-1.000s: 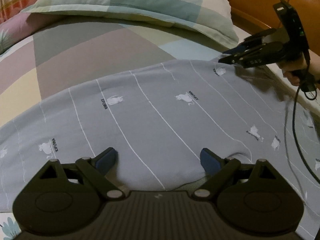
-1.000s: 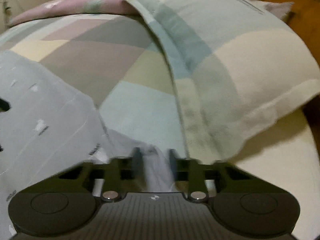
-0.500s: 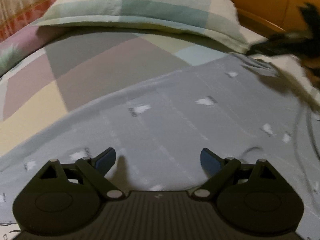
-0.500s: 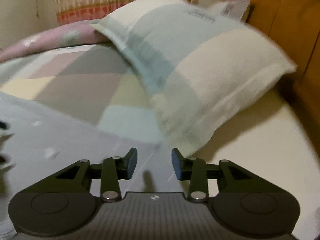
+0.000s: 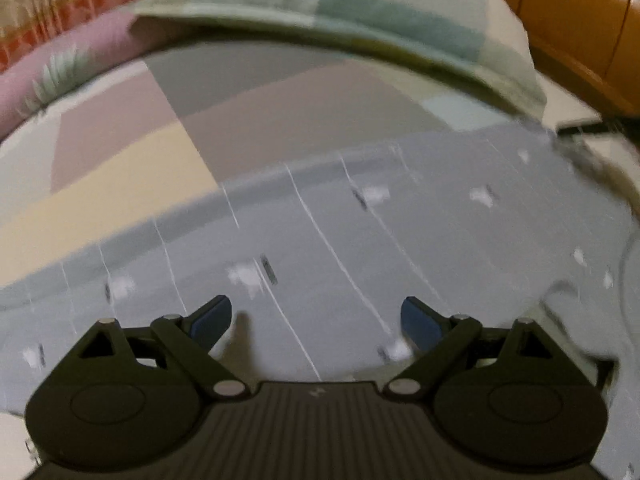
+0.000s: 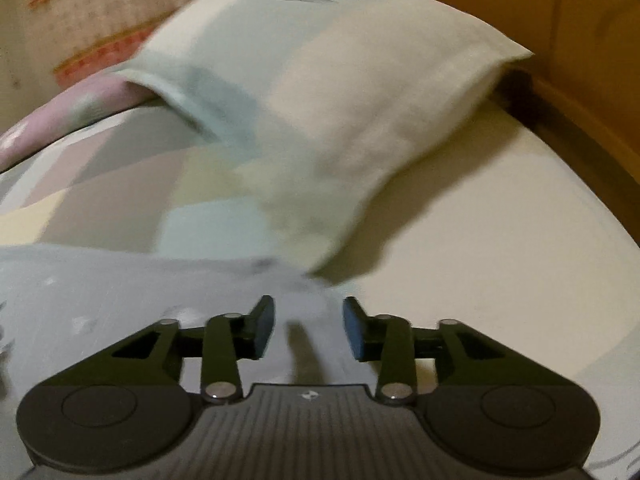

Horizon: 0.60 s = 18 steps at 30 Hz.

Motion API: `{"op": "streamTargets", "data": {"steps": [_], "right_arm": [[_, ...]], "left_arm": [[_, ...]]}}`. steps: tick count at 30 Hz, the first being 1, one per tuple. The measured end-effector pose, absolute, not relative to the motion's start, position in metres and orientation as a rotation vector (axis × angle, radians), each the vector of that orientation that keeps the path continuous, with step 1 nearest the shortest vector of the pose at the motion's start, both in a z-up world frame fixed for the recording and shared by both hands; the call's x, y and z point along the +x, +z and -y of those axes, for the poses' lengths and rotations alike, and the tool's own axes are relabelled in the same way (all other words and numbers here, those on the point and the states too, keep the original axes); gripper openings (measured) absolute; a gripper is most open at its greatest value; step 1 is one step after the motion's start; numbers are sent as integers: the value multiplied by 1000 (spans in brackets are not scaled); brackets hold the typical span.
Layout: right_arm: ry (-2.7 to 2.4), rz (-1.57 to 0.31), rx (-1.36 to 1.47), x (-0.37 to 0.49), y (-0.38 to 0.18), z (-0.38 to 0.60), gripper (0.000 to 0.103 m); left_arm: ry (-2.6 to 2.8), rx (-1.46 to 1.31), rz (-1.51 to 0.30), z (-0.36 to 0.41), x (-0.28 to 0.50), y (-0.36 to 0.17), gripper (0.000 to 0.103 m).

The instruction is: Fold clothes

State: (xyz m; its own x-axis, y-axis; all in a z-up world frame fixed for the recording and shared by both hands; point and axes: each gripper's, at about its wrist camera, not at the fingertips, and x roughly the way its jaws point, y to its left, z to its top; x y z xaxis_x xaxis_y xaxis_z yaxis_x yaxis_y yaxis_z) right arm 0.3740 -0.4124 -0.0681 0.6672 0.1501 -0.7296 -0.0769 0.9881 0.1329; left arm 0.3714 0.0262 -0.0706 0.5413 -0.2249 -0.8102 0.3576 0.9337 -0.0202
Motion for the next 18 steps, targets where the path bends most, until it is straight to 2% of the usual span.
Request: {"op": "streamTargets", "data": {"steps": [2, 4, 7, 11, 13, 15, 18], "right_arm": [[184, -838, 75, 357, -58, 385, 57], [234, -817, 59, 334, -51, 358, 71], [237, -771, 66, 305, -60, 324, 83], [170, -779, 70, 295, -91, 308, 83], [204, -772, 28, 295, -98, 305, 91], [236, -765, -3, 296, -105, 304, 93], [259, -756, 153, 298, -103, 326, 94]], "left_arm": [[-360, 122, -928, -23, 381, -67, 92], [-395, 77, -930, -14, 394, -68, 92], [-445, 24, -939, 4, 411, -72, 92], [-503, -14, -971, 30, 427, -80, 92], [-497, 2, -993, 31, 424, -87, 91], [-499, 3, -985, 21, 412, -91, 91], [-497, 0, -1006, 1, 395, -91, 91]]}}
